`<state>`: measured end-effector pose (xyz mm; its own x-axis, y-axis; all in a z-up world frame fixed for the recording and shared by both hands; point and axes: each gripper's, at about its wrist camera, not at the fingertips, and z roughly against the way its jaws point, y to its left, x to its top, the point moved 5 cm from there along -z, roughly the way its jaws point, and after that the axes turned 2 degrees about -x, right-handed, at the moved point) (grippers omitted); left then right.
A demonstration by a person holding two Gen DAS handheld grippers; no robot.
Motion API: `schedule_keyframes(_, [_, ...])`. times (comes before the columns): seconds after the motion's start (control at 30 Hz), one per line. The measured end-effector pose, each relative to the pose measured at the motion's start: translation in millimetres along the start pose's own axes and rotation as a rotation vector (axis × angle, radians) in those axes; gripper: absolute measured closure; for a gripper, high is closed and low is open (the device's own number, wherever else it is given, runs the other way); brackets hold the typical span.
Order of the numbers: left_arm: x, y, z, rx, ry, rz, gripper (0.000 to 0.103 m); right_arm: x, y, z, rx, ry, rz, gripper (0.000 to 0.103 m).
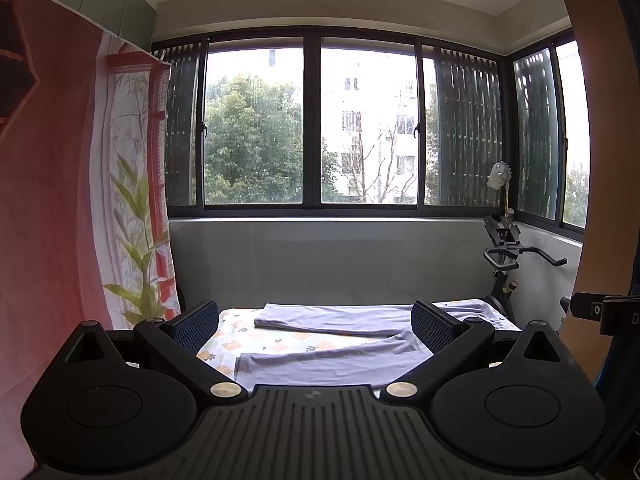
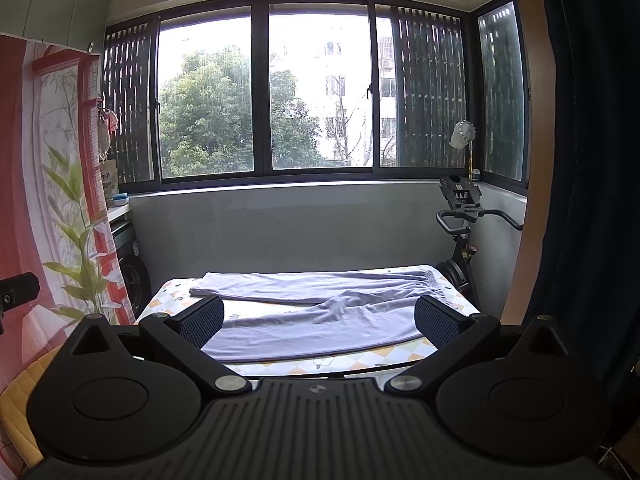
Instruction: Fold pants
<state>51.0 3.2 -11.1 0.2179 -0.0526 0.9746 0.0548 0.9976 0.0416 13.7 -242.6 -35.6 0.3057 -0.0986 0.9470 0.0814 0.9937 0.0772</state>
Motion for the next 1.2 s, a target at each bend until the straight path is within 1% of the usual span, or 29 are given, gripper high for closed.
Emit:
schedule_keyframes(0.8, [-1,4,-3,-0.012,0.013,0.014,0.000,0,1,1,-0.017,0.004,-0.001,0.000])
schedule_keyframes(0.9, [-4,7,-8,-0.014,0.029,0.018,0.000,-3,-1,-3,-0.024,0.015,-0.011,0.000])
schedule_keyframes(1.03, [-10,17,-21,-0.031,0.066,0.058,0.000,-8,-5,-9,-0.019,0.018,-0.033,0.000])
schedule_keyframes(1.1, [-16,25,-29,-0.026,0.085,0.076,0.000,-9,-8,-16,-0.022,0.020,-0.042,0.000])
schedule_keyframes(1.2, [-26,39,-44,-0.010,0.125,0.099,0.000,-19,-15,-29,-0.044,0.047,-0.054,0.000])
